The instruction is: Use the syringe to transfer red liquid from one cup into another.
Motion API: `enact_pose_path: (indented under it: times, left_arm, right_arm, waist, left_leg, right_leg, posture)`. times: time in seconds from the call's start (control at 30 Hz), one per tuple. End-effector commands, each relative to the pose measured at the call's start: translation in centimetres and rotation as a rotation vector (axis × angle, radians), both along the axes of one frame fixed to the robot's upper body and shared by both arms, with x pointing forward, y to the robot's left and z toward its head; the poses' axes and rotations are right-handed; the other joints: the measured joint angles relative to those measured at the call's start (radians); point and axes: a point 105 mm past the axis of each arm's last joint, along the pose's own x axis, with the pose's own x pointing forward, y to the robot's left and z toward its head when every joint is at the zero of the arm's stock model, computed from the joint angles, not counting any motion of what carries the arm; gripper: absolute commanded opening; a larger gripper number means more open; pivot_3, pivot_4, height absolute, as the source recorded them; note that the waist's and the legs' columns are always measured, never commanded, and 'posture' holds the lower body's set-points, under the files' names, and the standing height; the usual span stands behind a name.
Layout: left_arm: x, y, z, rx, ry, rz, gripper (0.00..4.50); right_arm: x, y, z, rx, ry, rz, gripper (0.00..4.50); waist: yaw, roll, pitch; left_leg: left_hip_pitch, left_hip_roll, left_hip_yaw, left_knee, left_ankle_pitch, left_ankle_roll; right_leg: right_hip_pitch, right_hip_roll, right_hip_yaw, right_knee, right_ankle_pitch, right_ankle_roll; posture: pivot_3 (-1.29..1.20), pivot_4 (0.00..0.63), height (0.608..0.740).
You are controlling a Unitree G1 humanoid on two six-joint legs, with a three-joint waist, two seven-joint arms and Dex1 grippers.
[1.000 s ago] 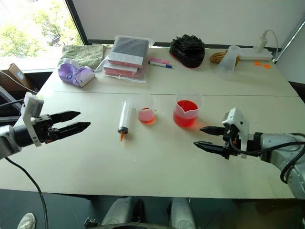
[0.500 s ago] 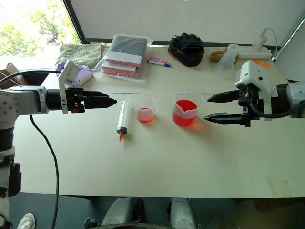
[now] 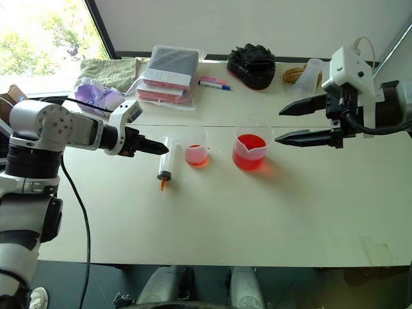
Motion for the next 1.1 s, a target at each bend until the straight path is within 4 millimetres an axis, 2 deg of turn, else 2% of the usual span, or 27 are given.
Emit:
enact_pose_path:
  times: [0.03,0.27,0.43,0.9,1.1]
  left_arm:
    - [1.0,0.3,1.1,0.052,-0.022,0.057,4.48]
    - [2.5,0.5,1.1,0.138,0.003,0.165,4.48]
    - [3.1,-1.1,1.5,0.165,0.0,0.165,4.48]
    - [3.6,-2.7,-0.5,0.226,0.053,0.218,4.48]
    - [3.6,-1.9,-2.0,0.267,0.086,0.29,4.48]
  right_arm:
    - [-0.3,0.0,1.5,0.012,-0.071,0.01,3.11]
    - [-0.4,-0.5,1.8,0.029,-0.078,-0.004,3.11]
    - [-0.1,-0.6,1.8,0.031,-0.077,-0.005,3.11]
    - [0.2,-0.9,2.0,0.021,-0.08,-0.014,3.11]
    - [0.4,-0.8,2.1,0.037,-0.088,-0.017,3.11]
  waist:
    - [0.002,0.0,0.0]
    - [0.001,0.0,0.0]
    - [0.001,0.0,0.0]
    - [0.002,0.0,0.0]
    - [0.001,0.0,0.0]
  left_leg:
    - [0.0,0.0,0.0,0.0,0.0,0.0]
    - [-0.001,0.0,0.0,0.0,0.0,0.0]
    - [-0.001,0.0,0.0,0.0,0.0,0.0]
    - [-0.001,-0.001,0.0,-0.001,0.001,-0.002]
    - [-0.001,-0.001,0.0,-0.001,0.003,-0.006]
  right_leg:
    - [0.0,0.0,0.0,0.0,0.0,0.0]
    - [0.0,-0.001,0.0,0.0,0.0,0.0]
    - [-0.001,-0.001,0.0,0.0,0.0,0.0]
    - [-0.002,-0.002,0.0,0.0,0.0,0.0]
    - [-0.002,-0.002,0.0,0.0,0.0,0.0]
  posture:
    - [0.0,0.15,0.74]
    - [0.0,0.15,0.74]
    - [0.0,0.15,0.74]
    - [0.0,0.15,0.74]
    - [0.0,0.15,0.74]
